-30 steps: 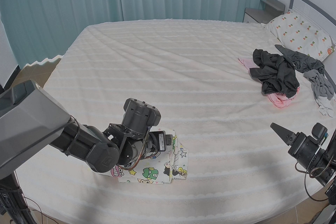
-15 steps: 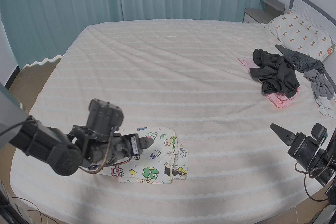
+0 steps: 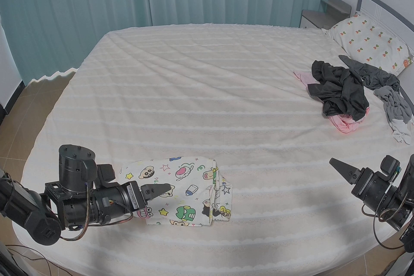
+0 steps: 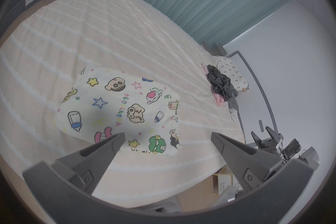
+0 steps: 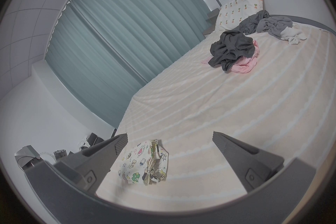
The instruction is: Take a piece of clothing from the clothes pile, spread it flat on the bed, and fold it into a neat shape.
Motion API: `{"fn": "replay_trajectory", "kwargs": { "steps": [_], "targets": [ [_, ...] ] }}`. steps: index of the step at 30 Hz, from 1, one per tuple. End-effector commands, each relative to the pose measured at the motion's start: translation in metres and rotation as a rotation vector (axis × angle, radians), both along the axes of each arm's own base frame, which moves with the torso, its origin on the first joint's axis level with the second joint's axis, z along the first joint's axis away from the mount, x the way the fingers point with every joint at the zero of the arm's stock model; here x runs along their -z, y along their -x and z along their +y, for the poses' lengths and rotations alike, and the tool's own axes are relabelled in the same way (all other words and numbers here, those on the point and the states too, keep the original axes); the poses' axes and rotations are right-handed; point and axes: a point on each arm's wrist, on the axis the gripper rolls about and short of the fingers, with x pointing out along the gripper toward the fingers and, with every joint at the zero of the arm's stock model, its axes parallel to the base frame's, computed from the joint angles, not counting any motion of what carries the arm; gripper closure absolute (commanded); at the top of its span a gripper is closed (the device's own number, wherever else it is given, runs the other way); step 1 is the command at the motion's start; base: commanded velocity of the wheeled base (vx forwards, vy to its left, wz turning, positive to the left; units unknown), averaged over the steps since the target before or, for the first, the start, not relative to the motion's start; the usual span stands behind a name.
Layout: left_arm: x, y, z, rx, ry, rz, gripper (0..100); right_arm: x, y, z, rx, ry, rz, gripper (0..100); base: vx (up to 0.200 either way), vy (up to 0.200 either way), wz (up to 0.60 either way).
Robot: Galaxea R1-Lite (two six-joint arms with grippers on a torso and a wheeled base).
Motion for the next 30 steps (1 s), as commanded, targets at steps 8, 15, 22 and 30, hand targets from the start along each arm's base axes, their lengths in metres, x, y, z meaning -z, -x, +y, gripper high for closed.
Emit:
{"fn": "replay_trajectory", "kwargs": {
  "steps": [8,15,22,30],
  "targets": [
    [0.014,-0.003,0.001,-0.012,-0.021,0.057,0,0.009,0.002,0.000,-0.009,0.022,0.057,0,0.000,0.100,0.00],
    [0.013,-0.005,0.004,-0.027,-0.013,0.055,0,0.017,-0.001,0.006,-0.034,0.040,0.105,0,0.000,0.000,0.00],
    [0.008,-0.003,0.009,-0.039,0.016,0.050,0,0.019,0.002,0.017,-0.098,0.035,0.118,0,0.000,0.086,0.00],
    [0.018,0.006,0.011,-0.031,-0.008,0.095,0,0.036,-0.012,0.041,-0.189,0.087,0.192,0,0.000,0.150,0.00]
  ]
}}
